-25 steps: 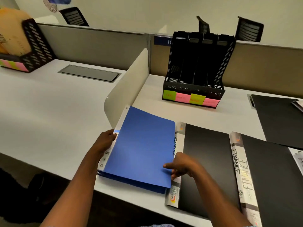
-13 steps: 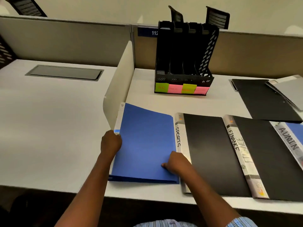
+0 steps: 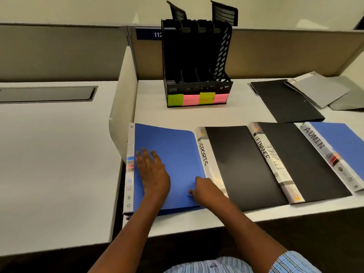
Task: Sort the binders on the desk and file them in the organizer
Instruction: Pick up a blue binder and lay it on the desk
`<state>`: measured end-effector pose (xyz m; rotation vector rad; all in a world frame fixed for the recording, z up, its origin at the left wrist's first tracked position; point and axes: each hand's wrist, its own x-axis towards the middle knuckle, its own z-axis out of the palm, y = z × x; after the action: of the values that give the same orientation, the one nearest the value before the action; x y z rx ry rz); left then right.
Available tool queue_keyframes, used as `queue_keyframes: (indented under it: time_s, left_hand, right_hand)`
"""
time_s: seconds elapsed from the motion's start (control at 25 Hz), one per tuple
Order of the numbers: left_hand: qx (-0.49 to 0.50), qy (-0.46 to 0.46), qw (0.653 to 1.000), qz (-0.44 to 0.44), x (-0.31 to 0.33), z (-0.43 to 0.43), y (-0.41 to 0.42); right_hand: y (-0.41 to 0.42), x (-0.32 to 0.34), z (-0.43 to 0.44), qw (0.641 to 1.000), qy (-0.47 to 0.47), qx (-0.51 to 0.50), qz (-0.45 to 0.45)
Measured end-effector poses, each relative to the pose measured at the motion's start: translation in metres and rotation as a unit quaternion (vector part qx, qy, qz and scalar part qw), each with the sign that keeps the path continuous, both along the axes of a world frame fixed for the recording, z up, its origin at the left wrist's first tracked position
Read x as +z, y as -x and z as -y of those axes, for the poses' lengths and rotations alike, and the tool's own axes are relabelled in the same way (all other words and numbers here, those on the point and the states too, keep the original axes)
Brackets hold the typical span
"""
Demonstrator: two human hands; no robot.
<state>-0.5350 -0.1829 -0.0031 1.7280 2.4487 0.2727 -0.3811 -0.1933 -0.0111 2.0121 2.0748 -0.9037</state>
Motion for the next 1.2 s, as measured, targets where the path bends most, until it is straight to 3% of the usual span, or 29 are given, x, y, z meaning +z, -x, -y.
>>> queue_keyframes:
  time_s: [0.16, 0.44, 0.8, 1.0, 1.2]
  left_hand:
    - [-0.124, -0.029, 0.984, 0.123, -0.003, -0.01, -0.036]
    - [-0.139, -0.035, 0.962, 0.232, 0.01, -0.021, -0.1]
    - [-0.167, -0.021, 0.954, 0.25, -0.002, -0.015, -0.212]
    - [-0.168, -0.016, 0.96, 0.223, -0.005, -0.018, -0.3]
    - [-0.182, 0.001, 0.965, 0.188, -0.006, -0.025, -0.355]
  right_hand:
    - [-0.019, 0.002, 0.022, 0.995, -0.034, -0.022, -0.094]
    - [-0.068, 0.017, 0.032, 0.978, -0.104, -0.039, -0.175]
    - [-0.186, 0.014, 0.023, 0.969, -0.152, -0.038, -0.193]
    - [-0.286, 0.014, 0.006, 0.961, -0.191, -0.014, -0.201]
    - [-0.349, 0.013, -0.02, 0.955, -0.17, -0.045, -0.238]
